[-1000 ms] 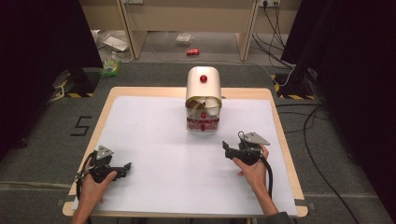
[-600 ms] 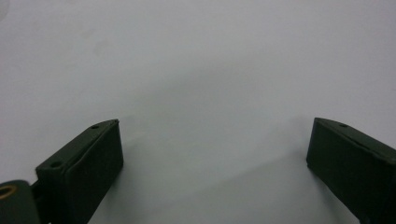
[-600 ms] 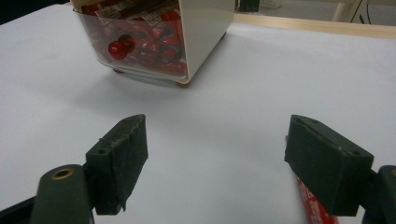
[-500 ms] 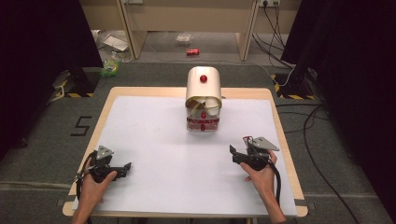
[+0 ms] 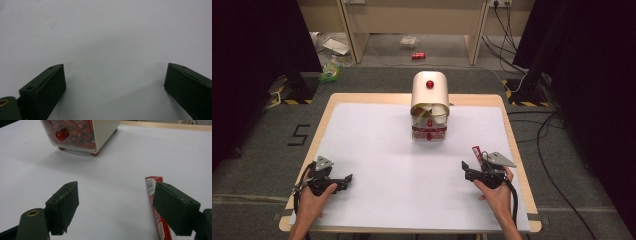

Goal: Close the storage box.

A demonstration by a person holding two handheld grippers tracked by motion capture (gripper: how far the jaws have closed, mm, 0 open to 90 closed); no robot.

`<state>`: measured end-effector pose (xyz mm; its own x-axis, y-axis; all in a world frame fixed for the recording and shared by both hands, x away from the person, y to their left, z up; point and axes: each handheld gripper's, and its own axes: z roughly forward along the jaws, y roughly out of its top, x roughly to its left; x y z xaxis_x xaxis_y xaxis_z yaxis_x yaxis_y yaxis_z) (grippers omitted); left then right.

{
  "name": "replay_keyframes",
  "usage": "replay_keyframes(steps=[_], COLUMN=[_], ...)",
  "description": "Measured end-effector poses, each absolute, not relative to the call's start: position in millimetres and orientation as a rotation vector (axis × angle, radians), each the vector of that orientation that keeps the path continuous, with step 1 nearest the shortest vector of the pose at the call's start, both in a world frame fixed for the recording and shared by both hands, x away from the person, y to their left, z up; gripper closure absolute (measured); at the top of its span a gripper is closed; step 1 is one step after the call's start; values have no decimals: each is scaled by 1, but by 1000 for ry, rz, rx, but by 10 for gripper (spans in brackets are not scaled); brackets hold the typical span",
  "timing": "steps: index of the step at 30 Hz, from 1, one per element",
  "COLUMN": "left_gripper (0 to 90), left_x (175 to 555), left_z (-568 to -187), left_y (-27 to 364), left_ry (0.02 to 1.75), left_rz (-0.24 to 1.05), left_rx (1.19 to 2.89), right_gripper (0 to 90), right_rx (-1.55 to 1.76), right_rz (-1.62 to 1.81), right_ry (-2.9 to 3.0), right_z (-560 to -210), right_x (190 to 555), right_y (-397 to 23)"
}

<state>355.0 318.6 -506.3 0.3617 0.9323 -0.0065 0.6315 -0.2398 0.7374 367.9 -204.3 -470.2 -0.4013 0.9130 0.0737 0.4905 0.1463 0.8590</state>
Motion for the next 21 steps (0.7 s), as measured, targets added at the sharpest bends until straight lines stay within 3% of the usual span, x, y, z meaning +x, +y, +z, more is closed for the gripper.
replay_keyframes(steps=[21], left_gripper=[31], left_x=[355], left_z=[-506], left_y=[319], left_ry=[1353], left_rz=[588], left_rx=[1970], right_gripper=[207], right_rx=[1299], right_rz=[1113], right_ry=[2023], right_z=[-480], right_x=[350], right_y=[-205])
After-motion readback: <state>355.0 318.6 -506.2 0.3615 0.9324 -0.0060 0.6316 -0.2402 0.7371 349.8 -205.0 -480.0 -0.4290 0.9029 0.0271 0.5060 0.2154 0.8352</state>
